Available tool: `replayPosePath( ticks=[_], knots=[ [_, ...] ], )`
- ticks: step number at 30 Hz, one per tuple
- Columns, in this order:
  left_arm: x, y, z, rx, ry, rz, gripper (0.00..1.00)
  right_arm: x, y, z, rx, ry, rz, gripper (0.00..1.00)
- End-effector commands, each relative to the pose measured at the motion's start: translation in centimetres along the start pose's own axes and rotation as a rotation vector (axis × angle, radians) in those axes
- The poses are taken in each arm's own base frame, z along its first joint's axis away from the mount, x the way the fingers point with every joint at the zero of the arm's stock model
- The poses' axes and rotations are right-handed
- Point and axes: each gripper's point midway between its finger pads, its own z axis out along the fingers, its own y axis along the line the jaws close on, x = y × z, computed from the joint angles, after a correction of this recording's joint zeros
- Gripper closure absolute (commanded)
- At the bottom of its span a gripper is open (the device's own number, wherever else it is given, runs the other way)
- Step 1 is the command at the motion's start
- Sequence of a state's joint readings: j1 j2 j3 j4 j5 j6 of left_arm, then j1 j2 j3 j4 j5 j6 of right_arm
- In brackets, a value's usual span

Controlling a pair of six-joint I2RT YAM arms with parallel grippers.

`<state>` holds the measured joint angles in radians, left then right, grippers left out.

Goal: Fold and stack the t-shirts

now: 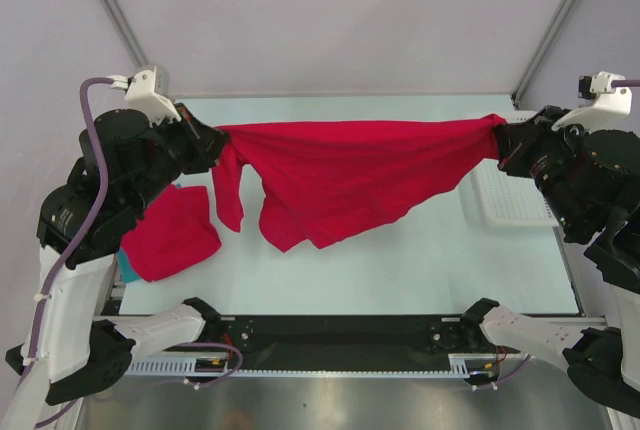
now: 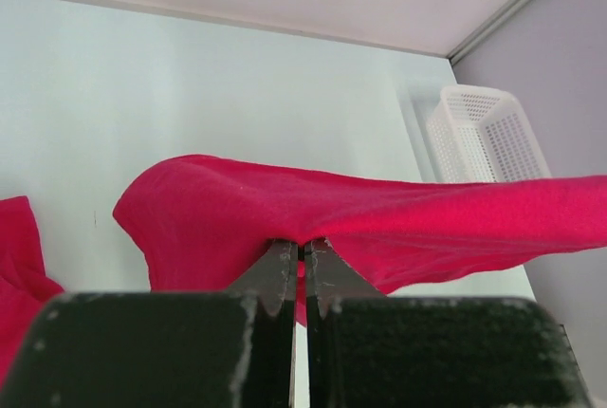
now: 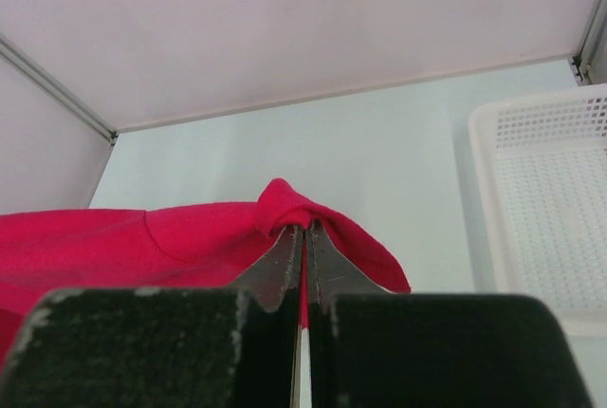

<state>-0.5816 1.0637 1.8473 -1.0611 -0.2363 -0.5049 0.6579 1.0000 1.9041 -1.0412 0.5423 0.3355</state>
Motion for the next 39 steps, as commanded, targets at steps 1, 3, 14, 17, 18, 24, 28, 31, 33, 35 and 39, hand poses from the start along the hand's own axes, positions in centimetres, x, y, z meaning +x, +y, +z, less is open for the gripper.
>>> replayPosePath(
  ticks=[1,3,14,17,18,24,28,31,33,35,39],
  knots=[
    [-2.3,0.4,-1.3,-0.022,-0.090,-0.010,1.00,-0.6,-0.7,0.2,0.041,-0.026,-0.011,1.00],
    [-1.4,0.6,0.1,-0.044,-0.058,0.005,1.00,1.2,-0.5,1.9,0.067,0.022,-0.055,1.00],
    [-0.2,1.9,0.5,-0.080,-0.038,0.010,1.00,1.5,0.1,2.2,0.041,0.020,-0.032,1.00],
    [-0.6,0.4,-0.9,0.009,-0.034,-0.008,1.00,0.6,-0.3,1.4,0.055,0.007,-0.020,1.00],
    [-0.6,0.0,-1.2,0.028,-0.034,-0.014,1.00,0.8,-0.5,1.2,0.061,0.015,-0.025,1.00],
    [-1.9,-1.3,-4.6,0.141,-0.099,-0.054,1.00,-0.1,0.0,-0.1,0.004,-0.010,0.022,1.00],
    [-3.0,-2.1,-6.2,0.202,-0.149,-0.064,1.00,-0.3,0.9,-0.2,-0.046,-0.013,0.041,1.00],
    [-3.0,-1.9,-5.7,0.185,-0.148,-0.056,1.00,0.9,1.6,1.3,-0.045,0.019,0.021,1.00],
    [-2.1,-1.5,-4.0,0.147,-0.113,-0.035,0.99,2.2,2.0,2.6,-0.037,0.050,0.002,1.00],
    [-0.4,-0.7,-1.7,0.095,-0.060,-0.016,0.98,5.5,2.8,4.9,-0.029,0.136,-0.040,1.00],
    [3.8,1.1,4.2,0.003,0.060,0.048,0.98,12.4,5.8,9.5,-0.151,0.317,-0.031,1.00]
  ],
)
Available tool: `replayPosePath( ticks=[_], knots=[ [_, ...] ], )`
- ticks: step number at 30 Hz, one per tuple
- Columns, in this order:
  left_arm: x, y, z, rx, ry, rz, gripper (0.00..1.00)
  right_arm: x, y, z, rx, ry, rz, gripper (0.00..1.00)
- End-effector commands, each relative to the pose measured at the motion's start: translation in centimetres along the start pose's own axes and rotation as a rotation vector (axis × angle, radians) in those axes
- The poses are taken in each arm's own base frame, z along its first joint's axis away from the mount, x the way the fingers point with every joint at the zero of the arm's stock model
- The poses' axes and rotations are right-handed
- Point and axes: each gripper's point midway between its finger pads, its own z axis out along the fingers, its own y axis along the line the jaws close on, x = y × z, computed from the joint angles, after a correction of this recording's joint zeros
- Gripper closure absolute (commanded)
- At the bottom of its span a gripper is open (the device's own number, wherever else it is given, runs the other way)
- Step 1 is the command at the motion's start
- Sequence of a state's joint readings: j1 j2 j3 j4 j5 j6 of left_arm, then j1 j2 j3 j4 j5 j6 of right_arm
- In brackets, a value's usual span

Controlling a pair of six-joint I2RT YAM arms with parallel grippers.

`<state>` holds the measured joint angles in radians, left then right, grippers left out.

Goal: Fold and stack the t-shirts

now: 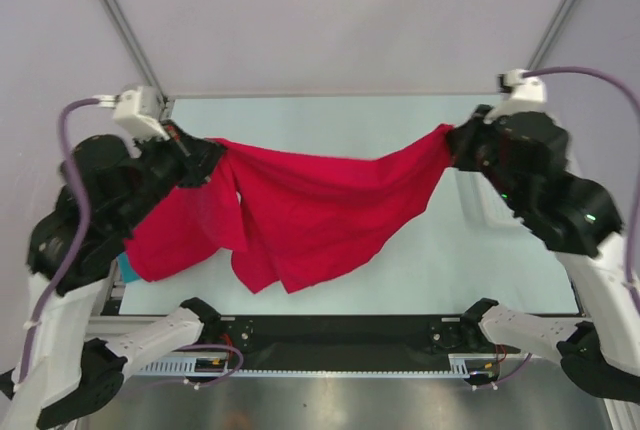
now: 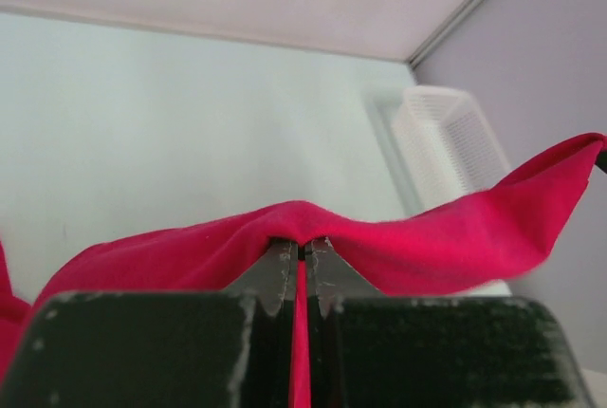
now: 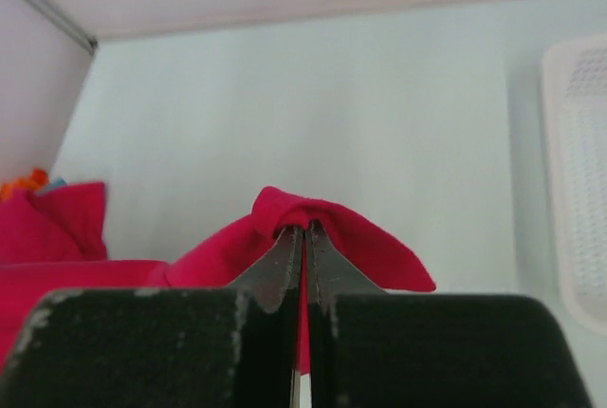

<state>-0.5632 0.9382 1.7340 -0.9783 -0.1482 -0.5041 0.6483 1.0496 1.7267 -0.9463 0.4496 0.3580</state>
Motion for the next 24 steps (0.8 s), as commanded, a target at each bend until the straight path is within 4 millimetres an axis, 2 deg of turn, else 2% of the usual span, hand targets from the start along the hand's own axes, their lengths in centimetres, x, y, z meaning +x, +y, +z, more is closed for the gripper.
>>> replayPosePath(
  ticks=[1,2,3,4,5,6,7,8,10,12,15,18,19,22,24],
  knots=[
    [4.6,3.3,8.4,-0.132,0.130,0.066,0.98,7.5,3.6,7.3,-0.131,0.223,0.009,1.00],
    [7.0,4.6,9.9,-0.155,0.195,0.064,0.99,10.9,3.0,9.6,-0.107,0.307,0.007,1.00],
    [8.4,5.0,11.1,-0.141,0.239,0.054,0.99,12.3,3.3,11.1,-0.121,0.332,0.012,1.00],
    [8.6,6.2,12.7,-0.146,0.236,0.034,1.00,13.8,2.9,12.3,-0.104,0.365,0.003,1.00],
    [11.6,8.3,14.4,-0.190,0.313,0.022,1.00,16.5,2.0,14.6,-0.058,0.430,-0.010,1.00],
    [13.1,8.6,15.3,-0.165,0.356,0.003,1.00,18.0,1.4,15.9,-0.042,0.460,-0.024,1.00],
    [14.3,10.5,16.3,-0.200,0.377,-0.017,1.00,19.2,0.8,16.9,-0.019,0.488,-0.029,1.00],
    [16.4,12.1,17.6,-0.240,0.442,-0.032,1.00,21.6,-0.5,18.9,0.029,0.547,-0.042,1.00],
    [17.9,13.7,18.9,-0.268,0.492,-0.038,1.00,22.6,-1.7,20.8,0.077,0.567,-0.069,1.00],
    [19.5,15.1,20.1,-0.297,0.544,-0.036,1.00,23.0,-3.0,23.1,0.148,0.563,-0.096,1.00],
    [19.1,16.1,21.0,-0.323,0.539,-0.044,1.00,22.2,-4.4,24.9,0.208,0.543,-0.111,1.00],
    [16.3,17.0,21.2,-0.355,0.475,-0.046,1.00,18.8,-5.0,26.0,0.250,0.460,-0.122,1.00],
    [14.7,17.3,21.2,-0.365,0.441,-0.050,1.00,17.4,-5.6,26.5,0.268,0.429,-0.114,1.00],
    [12.5,18.1,21.1,-0.390,0.398,-0.054,0.99,15.7,-7.5,27.1,0.329,0.398,-0.094,1.00],
    [12.2,18.6,21.2,-0.396,0.400,-0.058,0.97,14.9,-8.4,27.2,0.375,0.378,-0.066,1.00]
  ],
)
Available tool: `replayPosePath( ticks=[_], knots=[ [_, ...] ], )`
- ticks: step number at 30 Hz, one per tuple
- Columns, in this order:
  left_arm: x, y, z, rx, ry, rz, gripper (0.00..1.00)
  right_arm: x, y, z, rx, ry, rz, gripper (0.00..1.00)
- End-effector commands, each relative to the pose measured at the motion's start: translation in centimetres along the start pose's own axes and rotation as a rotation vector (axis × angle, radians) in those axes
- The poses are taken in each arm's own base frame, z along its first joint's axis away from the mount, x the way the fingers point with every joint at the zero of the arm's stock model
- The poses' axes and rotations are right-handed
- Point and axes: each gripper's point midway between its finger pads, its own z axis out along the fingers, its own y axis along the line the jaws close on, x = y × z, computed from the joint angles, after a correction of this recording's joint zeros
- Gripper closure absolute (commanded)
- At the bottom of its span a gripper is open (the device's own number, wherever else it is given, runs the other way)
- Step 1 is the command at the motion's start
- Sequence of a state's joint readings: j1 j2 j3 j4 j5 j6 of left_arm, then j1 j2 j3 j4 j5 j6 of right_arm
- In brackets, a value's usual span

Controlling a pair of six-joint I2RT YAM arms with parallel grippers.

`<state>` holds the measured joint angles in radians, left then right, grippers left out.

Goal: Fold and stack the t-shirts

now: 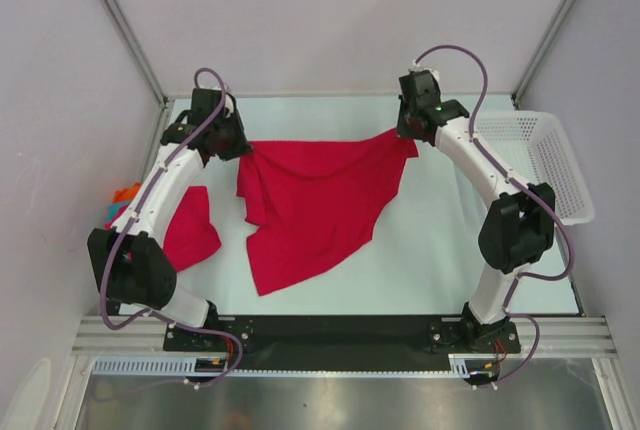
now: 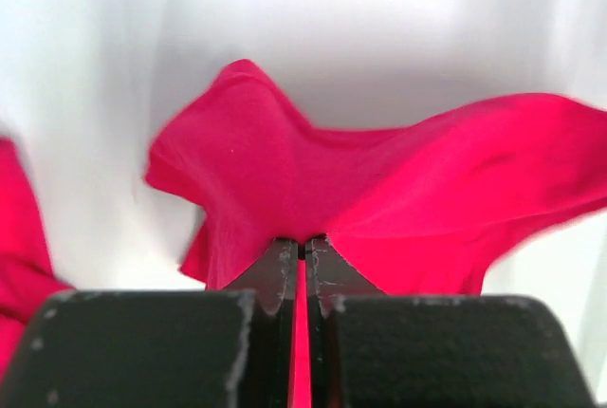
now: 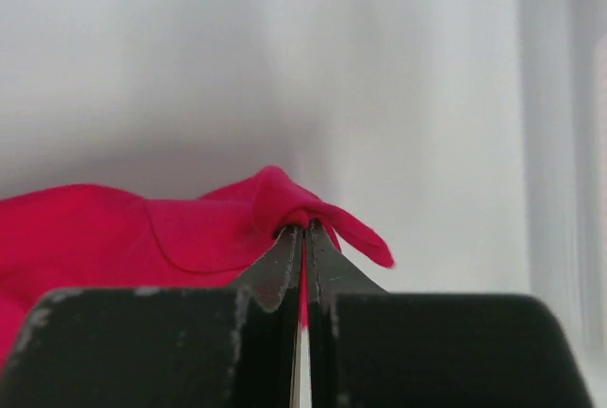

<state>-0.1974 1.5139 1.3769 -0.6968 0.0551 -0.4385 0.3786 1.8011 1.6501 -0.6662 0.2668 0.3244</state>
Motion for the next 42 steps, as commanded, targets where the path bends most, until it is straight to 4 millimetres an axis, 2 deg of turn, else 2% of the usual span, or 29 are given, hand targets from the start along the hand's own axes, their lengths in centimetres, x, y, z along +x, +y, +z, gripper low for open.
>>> replayPosePath(
  ticks=[1,2,3,4,6,7,8,10,11,12,14,15,17,18,19,20,21,24,25,27,28,31,34,35,42],
  knots=[
    [-4.4,0.1,-1.8,0.016,-0.118,0.008,0.92,-4.1,-3.2,-0.3,0.111,-0.102,0.076,0.92],
    [-4.1,0.1,-1.7,0.024,-0.105,0.010,0.86,-3.6,-2.8,-0.1,0.091,-0.081,0.071,0.82],
    [-3.9,0.2,-1.6,0.027,-0.099,0.011,0.77,-3.2,-2.7,0.0,0.081,-0.068,0.068,0.81],
    [-3.0,0.4,-1.1,0.024,-0.077,0.011,0.63,-2.8,-2.4,0.1,0.069,-0.056,0.065,0.80],
    [-2.4,0.4,-1.3,0.037,-0.072,0.010,0.52,-1.3,-1.4,0.0,0.028,-0.026,0.050,0.75],
    [-1.3,0.8,-0.9,0.036,-0.050,0.007,0.46,-0.7,-1.1,-0.1,0.016,-0.017,0.043,0.72],
    [-1.1,0.8,-1.2,0.043,-0.057,0.008,0.44,-0.3,-0.3,-0.5,-0.004,-0.017,0.034,0.69],
    [0.2,1.3,-1.0,0.035,-0.039,0.007,0.39,1.7,0.1,-0.8,-0.011,0.011,0.014,0.68],
    [0.6,1.6,-1.1,0.029,-0.036,0.007,0.39,2.4,1.2,-1.3,-0.032,0.013,-0.002,0.68],
    [0.6,1.6,-1.6,0.035,-0.052,0.010,0.39,3.6,1.4,-1.9,-0.046,0.023,-0.007,0.67],
    [2.1,2.2,-1.5,0.029,-0.028,0.006,0.38,5.1,2.8,-2.7,-0.088,0.035,-0.019,0.67],
    [3.1,2.5,-1.6,0.029,-0.020,0.002,0.38,6.7,4.1,-3.3,-0.117,0.052,-0.032,0.67],
    [4.1,2.8,-1.7,0.031,-0.017,-0.014,0.38,8.5,6.4,-4.2,-0.176,0.072,-0.051,0.66],
    [4.2,2.7,-1.9,0.041,-0.032,-0.017,0.38,10.2,8.6,-5.2,-0.221,0.089,-0.087,0.66],
    [5.4,3.2,-1.5,0.034,-0.009,-0.027,0.37,11.4,9.9,-5.5,-0.247,0.103,-0.085,0.66],
    [5.8,3.4,-1.3,0.031,-0.003,-0.040,0.37,12.5,11.2,-5.9,-0.283,0.120,-0.100,0.66],
    [6.6,3.7,-1.0,0.022,0.012,-0.044,0.37,14.4,13.6,-7.1,-0.335,0.139,-0.138,0.66],
    [7.5,4.3,-0.5,0.003,0.036,-0.054,0.37,17.4,17.4,-8.0,-0.420,0.192,-0.164,0.63],
    [7.6,4.5,-0.4,-0.004,0.038,-0.056,0.37,19.2,19.3,-8.3,-0.457,0.217,-0.187,0.63],
    [7.8,4.6,-0.1,-0.014,0.045,-0.060,0.37,20.9,21.3,-8.8,-0.520,0.263,-0.187,0.63],
    [8.0,4.7,0.1,-0.018,0.054,-0.061,0.37,22.8,22.6,-8.7,-0.547,0.297,-0.207,0.63],
    [8.3,5.2,0.5,-0.039,0.062,-0.068,0.37,24.7,24.4,-8.9,-0.564,0.322,-0.227,0.63],
    [8.9,5.7,0.9,-0.062,0.063,-0.094,0.37,26.7,25.2,-8.1,-0.564,0.358,-0.232,0.64],
    [8.7,5.7,0.8,-0.059,0.049,-0.101,0.37,28.0,25.7,-8.3,-0.581,0.388,-0.245,0.64],
    [9.7,6.2,1.0,-0.071,0.039,-0.132,0.37,30.2,28.5,-9.8,-0.617,0.410,-0.288,0.64]
  ],
)
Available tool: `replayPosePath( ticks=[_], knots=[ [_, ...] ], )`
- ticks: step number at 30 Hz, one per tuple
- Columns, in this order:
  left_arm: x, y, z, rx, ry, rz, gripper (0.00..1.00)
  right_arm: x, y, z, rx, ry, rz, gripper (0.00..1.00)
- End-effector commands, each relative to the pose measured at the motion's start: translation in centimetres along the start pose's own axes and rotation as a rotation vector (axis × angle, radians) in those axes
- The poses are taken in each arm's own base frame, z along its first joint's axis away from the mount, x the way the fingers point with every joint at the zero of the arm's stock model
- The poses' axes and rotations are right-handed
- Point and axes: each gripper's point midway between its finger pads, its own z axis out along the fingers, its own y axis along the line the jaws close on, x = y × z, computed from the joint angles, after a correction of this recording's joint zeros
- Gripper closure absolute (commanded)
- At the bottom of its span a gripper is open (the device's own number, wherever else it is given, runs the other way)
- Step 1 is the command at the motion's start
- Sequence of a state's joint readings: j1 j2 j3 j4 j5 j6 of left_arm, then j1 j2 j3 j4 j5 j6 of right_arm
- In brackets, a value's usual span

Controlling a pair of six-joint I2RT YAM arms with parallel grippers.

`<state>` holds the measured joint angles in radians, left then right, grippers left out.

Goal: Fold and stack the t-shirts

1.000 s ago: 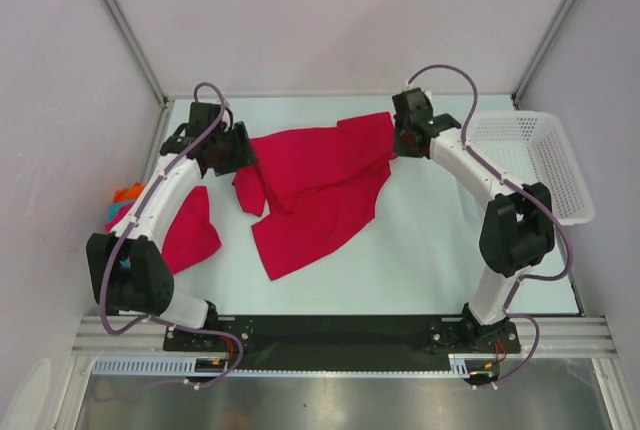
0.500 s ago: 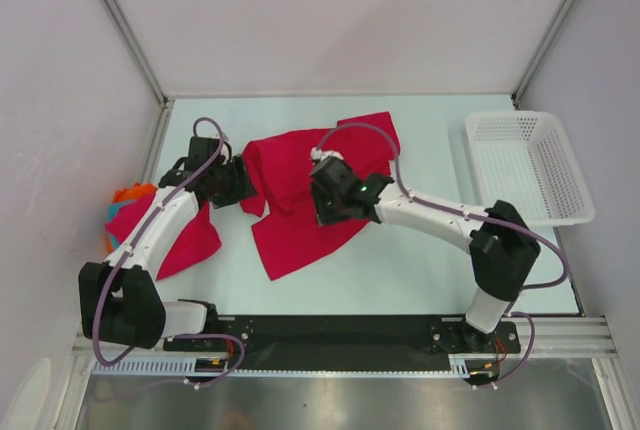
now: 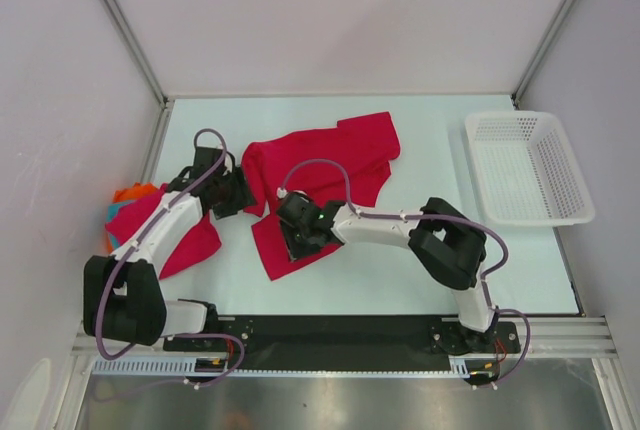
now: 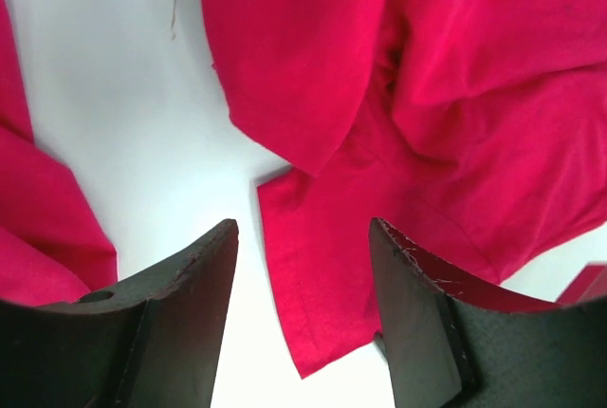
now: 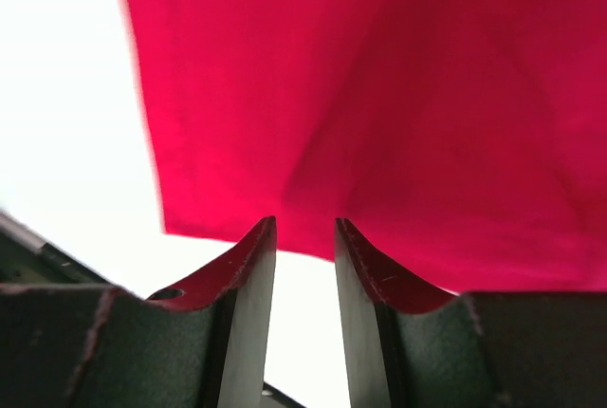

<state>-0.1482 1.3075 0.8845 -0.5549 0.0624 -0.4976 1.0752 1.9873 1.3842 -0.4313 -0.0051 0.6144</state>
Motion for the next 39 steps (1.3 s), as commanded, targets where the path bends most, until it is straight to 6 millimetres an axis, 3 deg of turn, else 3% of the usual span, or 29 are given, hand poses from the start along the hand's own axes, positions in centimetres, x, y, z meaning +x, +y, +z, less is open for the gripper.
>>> replayPosePath(
  ticks=[1,6,10,18,24,26,28,30,33,34,36,37,38,39],
  knots=[
    [-1.4,-0.5,-0.6,0.019,-0.078,-0.033,0.37,-1.6,4.7,-0.6,-0.086,-0.051,-0.021,0.64],
    [-1.8,-0.4,-1.5,0.016,-0.105,-0.036,0.37,-0.5,7.4,-0.6,-0.110,-0.042,-0.066,0.63],
    [-2.5,-0.2,-2.9,0.008,-0.150,-0.056,0.37,0.8,7.6,0.5,-0.104,-0.012,-0.066,0.63],
    [-4.5,1.4,-6.6,-0.002,-0.274,-0.125,0.37,2.4,6.0,2.8,-0.060,0.031,-0.062,0.62],
    [-4.6,2.3,-7.6,-0.010,-0.289,-0.131,0.36,3.5,4.9,4.4,-0.021,0.068,-0.074,0.62],
    [-4.5,2.2,-7.7,0.008,-0.282,-0.134,0.36,3.9,4.3,4.5,-0.008,0.078,-0.082,0.66],
    [-4.3,2.4,-7.6,0.009,-0.276,-0.133,0.36,4.2,3.3,4.4,0.012,0.092,-0.073,0.81],
    [-4.1,2.3,-7.6,0.016,-0.272,-0.128,0.36,4.0,1.9,4.1,0.028,0.091,-0.045,1.00],
    [-4.4,3.1,-7.8,0.009,-0.282,-0.146,0.35,3.3,-0.8,2.4,0.086,0.034,-0.005,1.00],
    [-4.4,3.1,-7.8,0.011,-0.279,-0.147,0.35,1.7,-1.2,0.5,0.078,-0.014,0.019,1.00],
    [-4.4,3.1,-7.8,0.015,-0.279,-0.147,0.35,1.8,-3.5,-1.1,0.144,-0.043,0.032,1.00],
    [-4.5,3.0,-7.9,0.019,-0.280,-0.146,0.35,0.3,-3.6,-3.5,0.138,-0.099,0.043,1.00],
    [-4.4,3.0,-7.8,0.025,-0.274,-0.145,0.35,0.5,-4.6,-4.6,0.174,-0.101,0.039,1.00],
    [-4.3,3.1,-7.6,0.024,-0.270,-0.148,0.35,-0.5,-5.3,-6.2,0.210,-0.154,0.043,1.00]
  ],
)
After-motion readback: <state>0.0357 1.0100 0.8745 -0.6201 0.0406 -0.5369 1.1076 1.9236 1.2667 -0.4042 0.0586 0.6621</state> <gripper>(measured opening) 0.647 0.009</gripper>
